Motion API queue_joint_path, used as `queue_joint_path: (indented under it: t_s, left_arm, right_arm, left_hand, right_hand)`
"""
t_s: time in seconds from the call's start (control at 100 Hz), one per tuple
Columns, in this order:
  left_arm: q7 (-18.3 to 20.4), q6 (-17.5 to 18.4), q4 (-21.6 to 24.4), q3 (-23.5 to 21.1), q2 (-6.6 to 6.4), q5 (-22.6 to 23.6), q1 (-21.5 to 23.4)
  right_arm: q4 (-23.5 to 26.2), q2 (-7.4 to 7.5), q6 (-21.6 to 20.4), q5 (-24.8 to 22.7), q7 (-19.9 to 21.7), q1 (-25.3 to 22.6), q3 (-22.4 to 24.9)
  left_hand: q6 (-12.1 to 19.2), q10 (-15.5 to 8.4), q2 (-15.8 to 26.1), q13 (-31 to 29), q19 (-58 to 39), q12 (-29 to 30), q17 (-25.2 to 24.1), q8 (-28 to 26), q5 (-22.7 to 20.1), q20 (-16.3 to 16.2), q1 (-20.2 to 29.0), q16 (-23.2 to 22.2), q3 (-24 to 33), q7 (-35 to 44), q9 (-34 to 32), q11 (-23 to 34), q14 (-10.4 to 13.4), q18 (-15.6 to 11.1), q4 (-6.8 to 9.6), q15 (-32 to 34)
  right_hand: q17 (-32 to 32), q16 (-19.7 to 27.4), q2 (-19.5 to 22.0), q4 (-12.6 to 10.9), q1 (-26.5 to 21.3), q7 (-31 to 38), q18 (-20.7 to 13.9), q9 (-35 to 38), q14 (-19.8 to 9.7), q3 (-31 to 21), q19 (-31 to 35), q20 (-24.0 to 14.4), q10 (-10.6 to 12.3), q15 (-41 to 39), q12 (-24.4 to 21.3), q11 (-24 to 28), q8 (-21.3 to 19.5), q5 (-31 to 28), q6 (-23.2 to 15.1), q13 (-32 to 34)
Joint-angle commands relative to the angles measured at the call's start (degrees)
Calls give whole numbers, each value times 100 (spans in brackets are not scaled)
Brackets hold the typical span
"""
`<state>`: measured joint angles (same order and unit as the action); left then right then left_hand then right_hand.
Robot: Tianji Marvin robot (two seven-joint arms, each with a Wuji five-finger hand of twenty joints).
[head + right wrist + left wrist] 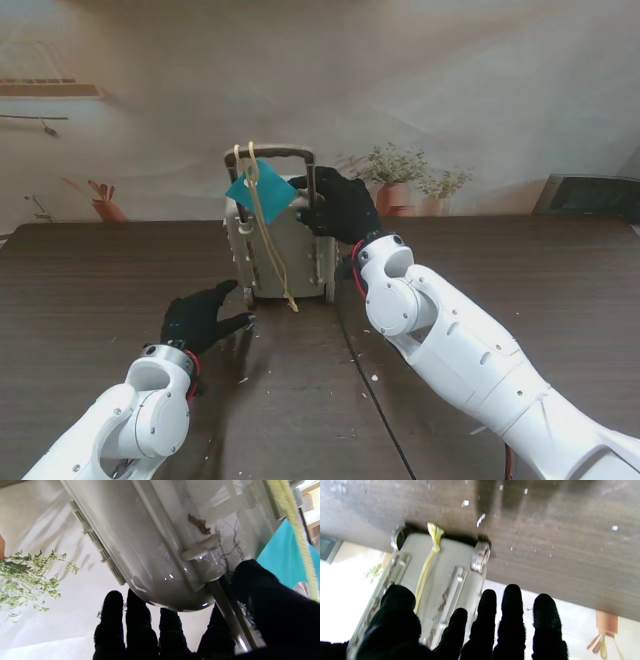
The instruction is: Attach a luggage tag to a suitcase
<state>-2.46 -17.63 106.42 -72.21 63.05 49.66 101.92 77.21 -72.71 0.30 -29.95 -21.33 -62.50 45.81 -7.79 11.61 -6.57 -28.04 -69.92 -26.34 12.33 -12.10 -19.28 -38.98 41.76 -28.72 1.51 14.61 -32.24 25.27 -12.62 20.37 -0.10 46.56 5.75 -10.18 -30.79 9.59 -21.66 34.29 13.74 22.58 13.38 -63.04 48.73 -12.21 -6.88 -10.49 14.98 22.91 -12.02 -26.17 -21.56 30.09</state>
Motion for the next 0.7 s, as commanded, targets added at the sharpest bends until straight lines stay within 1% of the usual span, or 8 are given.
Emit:
queue_joint_path:
  t_s: [0.0, 0.16, 0.27, 0.37, 0.45, 0.53, 0.59, 0.69]
  left_arm:
    - [-114, 66, 213, -87, 23, -24, 68]
    - [-424, 262, 430, -267, 84, -113, 204]
    - [-476, 324, 511, -282, 96, -138, 222]
    - [-503, 366, 554, -274, 98, -122, 222]
    - [-535, 414, 586, -286, 102, -119, 227]
    - [-574, 474, 629, -313, 107, -115, 243]
    - [-584, 529, 689, -348, 109, -118, 266]
    - [-547, 678, 864, -459, 102, -112, 358]
  right_arm:
    - [-67, 93, 5, -13, 117, -155, 18]
    - [6, 111, -113, -30, 51, -211, 146]
    - [30, 124, -195, -49, 32, -220, 205]
    - [55, 123, -293, -56, -42, -252, 265]
    - [111, 138, -387, -99, -99, -309, 342]
    - [214, 158, -458, -141, -151, -391, 452]
    - [352, 186, -479, -159, -142, -487, 565]
    - [666, 255, -497, -203, -74, -712, 808]
  left_hand:
    - [-28, 95, 176, 163, 120, 123, -116, 114, -160, 114, -78, 22, -153, -8, 111, -105, -39, 330, 97, -79]
    - [-71, 96, 159, 139, 173, 128, -111, 92, -295, 150, -48, 24, -137, 33, 26, -97, -55, 382, 119, -91]
    - [-83, 101, 149, 110, 175, 128, -103, 82, -357, 156, -25, 27, -127, 52, -9, -93, -58, 390, 127, -98]
    - [-95, 101, 152, 131, 198, 136, -122, 78, -383, 169, -22, 37, -126, 51, -7, -108, -63, 397, 129, -126]
    - [-95, 102, 150, 150, 244, 142, -154, 74, -420, 193, -23, 42, -128, 55, 0, -122, -77, 405, 130, -144]
    - [-98, 95, 144, 197, 308, 149, -211, 72, -440, 224, -31, 46, -134, 52, 15, -140, -89, 409, 130, -162]
    - [-92, 102, 142, 240, 448, 161, -280, 70, -463, 297, -36, 69, -136, 44, 11, -164, -91, 433, 132, -222]
    - [-58, 74, 149, 350, 915, 231, -461, 63, -529, 559, -63, 201, -150, 36, 66, -297, -62, 470, 141, -513]
  right_hand:
    - [-90, -4, -41, -128, 304, 335, -235, 458, -244, -185, 27, 133, -121, -127, 75, 416, -155, 68, 1109, 82]
    - [-167, 36, 99, -78, 437, 221, -307, 200, -302, 218, -48, 186, -104, -43, 64, 395, -109, 670, 1354, -85]
    - [-299, 100, 70, -41, 548, 170, -363, -75, -346, 484, -174, 257, -63, 89, 30, 324, -63, 1074, 1353, -286]
    - [-524, 205, 81, -5, 687, 95, -462, -484, -410, 707, -330, 346, -49, 304, -20, 219, 15, 1573, 1382, -648]
    - [-656, 312, 142, 18, 759, 113, -537, -739, -451, 929, -452, 436, -60, 481, -66, 169, 98, 1895, 1493, -855]
    - [-726, 364, 168, 30, 826, 127, -562, -835, -458, 1038, -509, 479, -74, 570, -99, 124, 142, 2001, 1535, -959]
    - [-756, 393, 199, 41, 863, 135, -574, -860, -458, 1118, -540, 503, -89, 615, -121, 93, 172, 2036, 1640, -994]
    - [-777, 416, 220, 51, 880, 157, -575, -852, -442, 1219, -570, 525, -100, 647, -134, 83, 199, 1999, 1676, -1012]
